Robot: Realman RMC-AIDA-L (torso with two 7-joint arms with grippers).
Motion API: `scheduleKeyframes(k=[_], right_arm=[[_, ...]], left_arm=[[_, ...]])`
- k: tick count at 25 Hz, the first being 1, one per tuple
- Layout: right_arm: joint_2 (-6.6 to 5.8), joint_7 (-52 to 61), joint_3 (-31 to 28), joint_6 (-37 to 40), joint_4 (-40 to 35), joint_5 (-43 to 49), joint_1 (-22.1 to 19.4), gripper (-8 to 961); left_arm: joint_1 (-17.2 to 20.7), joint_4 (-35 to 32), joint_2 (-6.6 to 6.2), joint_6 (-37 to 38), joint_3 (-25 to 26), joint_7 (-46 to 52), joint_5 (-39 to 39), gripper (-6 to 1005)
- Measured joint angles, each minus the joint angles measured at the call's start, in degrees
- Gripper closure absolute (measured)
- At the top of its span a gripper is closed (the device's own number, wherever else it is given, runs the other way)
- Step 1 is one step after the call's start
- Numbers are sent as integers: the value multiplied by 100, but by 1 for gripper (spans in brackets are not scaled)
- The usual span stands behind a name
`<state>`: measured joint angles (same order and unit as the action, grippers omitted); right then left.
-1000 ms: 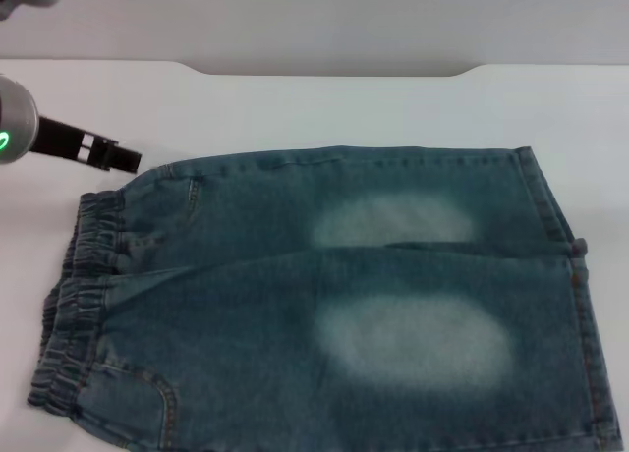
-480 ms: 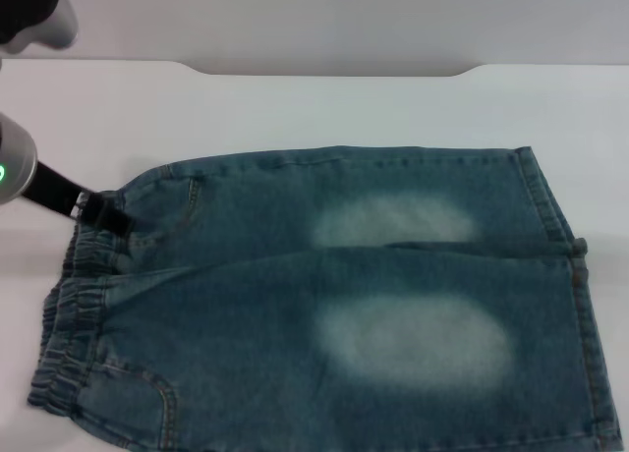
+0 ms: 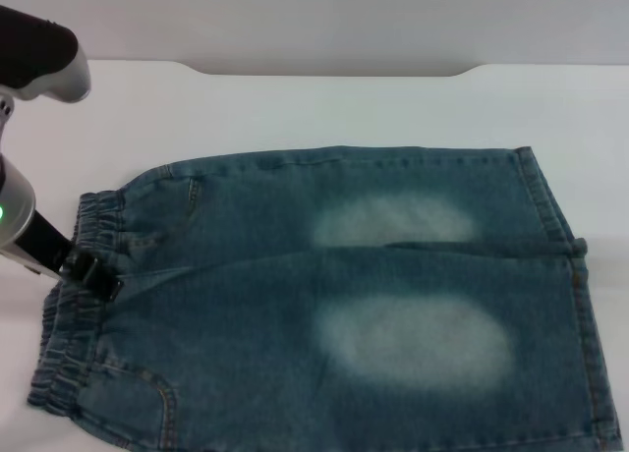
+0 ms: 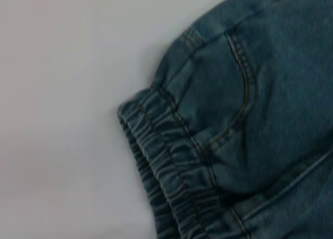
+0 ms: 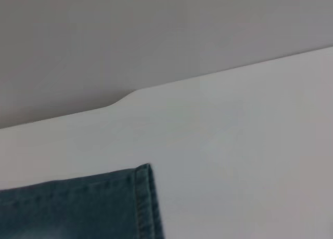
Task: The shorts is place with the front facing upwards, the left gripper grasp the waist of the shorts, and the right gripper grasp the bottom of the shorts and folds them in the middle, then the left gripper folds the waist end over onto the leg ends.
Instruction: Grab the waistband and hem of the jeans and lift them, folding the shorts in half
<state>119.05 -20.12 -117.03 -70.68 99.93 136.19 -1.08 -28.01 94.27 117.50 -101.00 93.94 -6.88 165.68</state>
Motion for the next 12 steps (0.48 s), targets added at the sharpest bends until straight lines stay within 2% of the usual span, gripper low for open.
scheduleKeyframes(k=[12], right_arm=[[-2,76,213,-676,-218,69,125,224]], left_arm=[[-1,-145,-5,-444,-133,201,-2,184]])
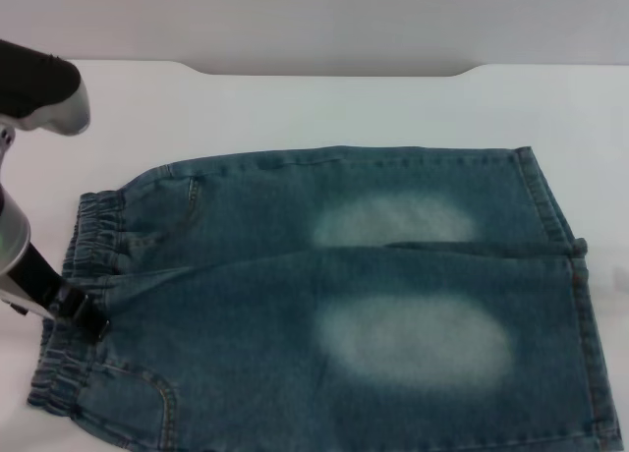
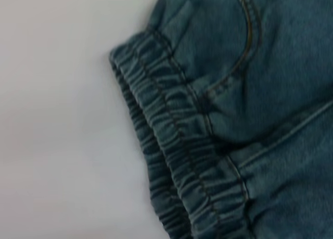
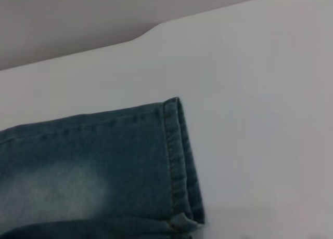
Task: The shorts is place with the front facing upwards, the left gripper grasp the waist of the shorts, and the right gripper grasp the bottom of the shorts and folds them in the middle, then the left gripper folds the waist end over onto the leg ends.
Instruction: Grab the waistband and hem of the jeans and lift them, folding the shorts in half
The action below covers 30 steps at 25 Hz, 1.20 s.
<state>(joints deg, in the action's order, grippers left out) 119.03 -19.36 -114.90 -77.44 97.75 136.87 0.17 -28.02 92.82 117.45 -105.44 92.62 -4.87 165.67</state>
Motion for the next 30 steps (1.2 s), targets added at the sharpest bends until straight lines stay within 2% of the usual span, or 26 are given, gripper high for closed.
scheduleKeyframes(k=[11,18,30], right_arm=[[-13,-164,42,80,-13,16,24,224],[-15,-338,16,153,-163,16,30,224],[-33,-451,-10,213,-266,16,81,224]], left_arm=[[-99,-30,-3,-307,-309,349,0,190],[-258,-481,-26,-433,-660,655,0,194],[-273,-870,-13,-189,-676,711,1,201]])
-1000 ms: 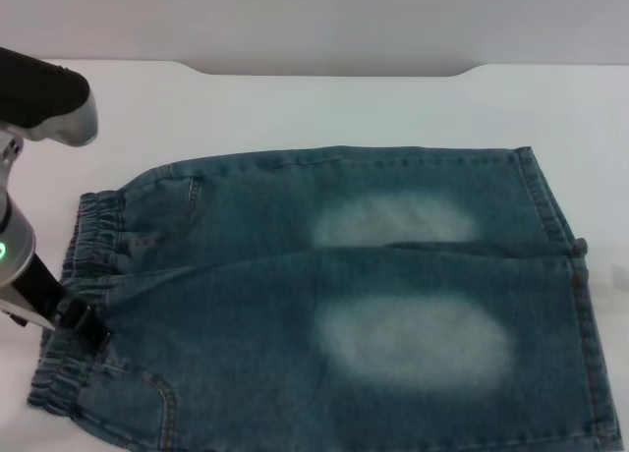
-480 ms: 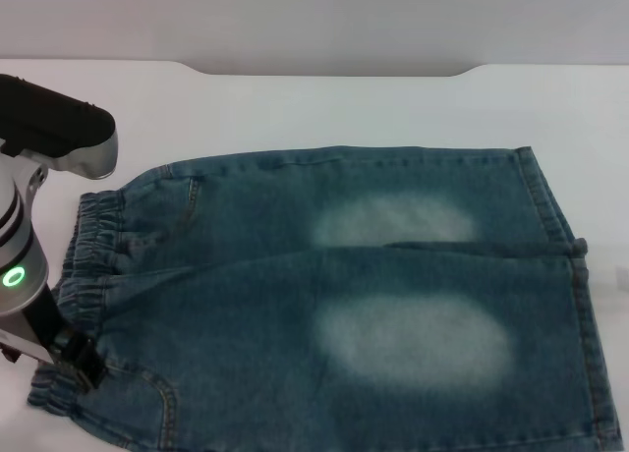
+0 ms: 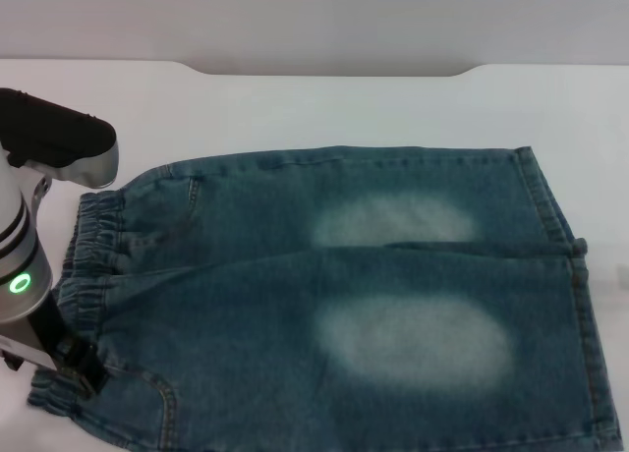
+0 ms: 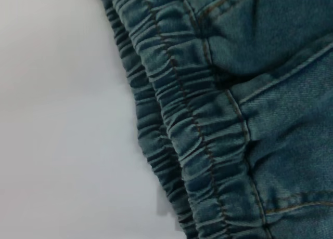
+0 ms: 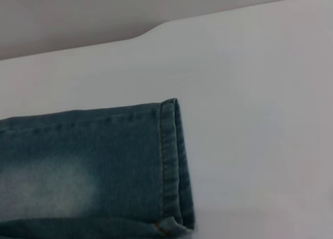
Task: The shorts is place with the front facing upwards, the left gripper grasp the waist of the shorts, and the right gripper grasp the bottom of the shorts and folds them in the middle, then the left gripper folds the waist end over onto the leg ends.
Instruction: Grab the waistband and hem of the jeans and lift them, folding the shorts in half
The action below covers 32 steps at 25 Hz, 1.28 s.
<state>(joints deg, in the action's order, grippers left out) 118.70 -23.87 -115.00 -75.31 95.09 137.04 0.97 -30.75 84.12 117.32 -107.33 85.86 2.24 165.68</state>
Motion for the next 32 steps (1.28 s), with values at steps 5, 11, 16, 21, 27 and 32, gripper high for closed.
scheduleKeyframes(k=[5,11,16,21,27,32], right_arm=[[-5,-4,-4,-6,-21,-1,14,224],[-5,-13,-5,-35,-19,-31,32,224],[1,-13,-5,-43,-13,-43,32,224],[4,-13,12,-40,-17,-46,42,224],[5,-13,23,-40,-17,-46,58,224],[5,-17,31,-43,-15,-46,61,224]], left_arm=[[-27,-96,6,54,-2,-2,-1,204],[-34,-223,-19,119,-6,-16,0,207],[-33,-289,-54,126,-92,-6,0,210],[-53,-295,-88,119,-153,36,0,213],[-133,-329,-123,77,-349,117,9,217],[-176,-529,-165,115,-448,212,9,219]])
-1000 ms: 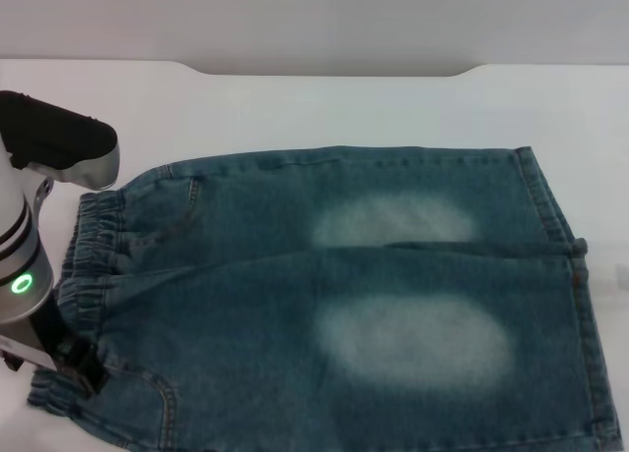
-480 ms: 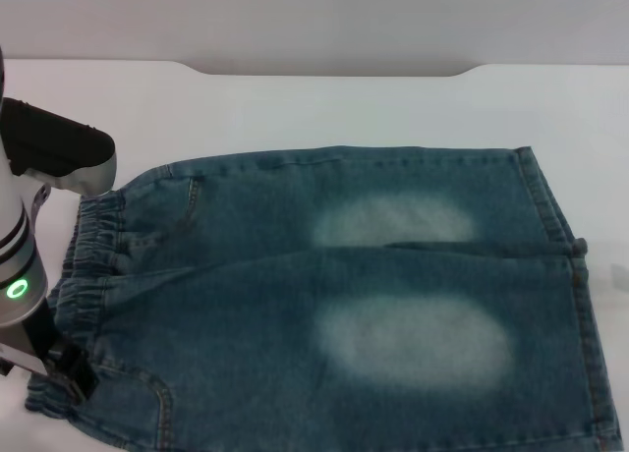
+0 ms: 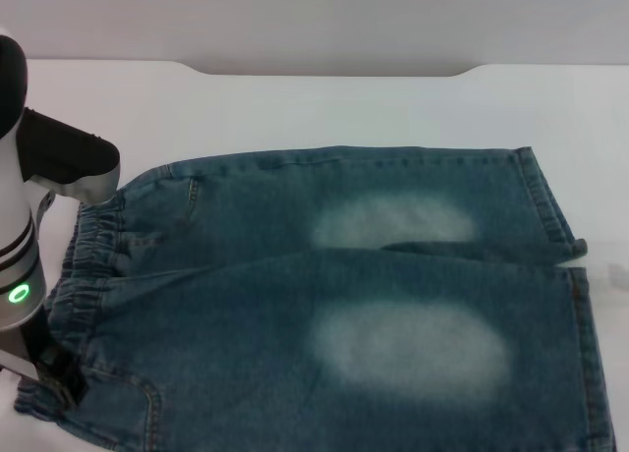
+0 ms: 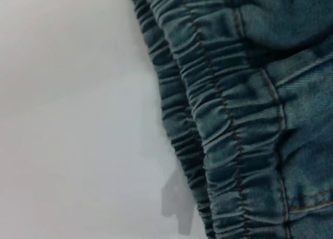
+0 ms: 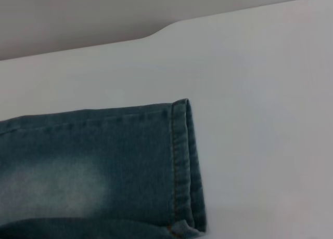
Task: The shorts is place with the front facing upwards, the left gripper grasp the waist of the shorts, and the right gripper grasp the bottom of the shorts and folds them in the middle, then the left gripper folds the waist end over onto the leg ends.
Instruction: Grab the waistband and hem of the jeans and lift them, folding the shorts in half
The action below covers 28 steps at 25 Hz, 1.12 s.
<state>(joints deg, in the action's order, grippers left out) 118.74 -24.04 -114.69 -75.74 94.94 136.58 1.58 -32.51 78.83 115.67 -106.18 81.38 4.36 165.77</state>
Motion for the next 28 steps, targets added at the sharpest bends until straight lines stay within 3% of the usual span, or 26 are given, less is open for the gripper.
scheduleKeyframes(k=[14,22,25,28], right_arm=[[0,-12,-1,-4,29,-3,-13,224],[-6,-13,-17,-40,51,-13,-13,224],[-7,-13,-19,-47,51,-16,-5,224],[-9,-13,-32,-47,51,-18,-3,224]], left_arm=[[-2,59,107,96,57,17,-7,227],[11,11,128,56,345,-100,-20,232],[-4,61,153,44,318,-140,-19,443],[-15,107,157,35,303,-142,-19,531]])
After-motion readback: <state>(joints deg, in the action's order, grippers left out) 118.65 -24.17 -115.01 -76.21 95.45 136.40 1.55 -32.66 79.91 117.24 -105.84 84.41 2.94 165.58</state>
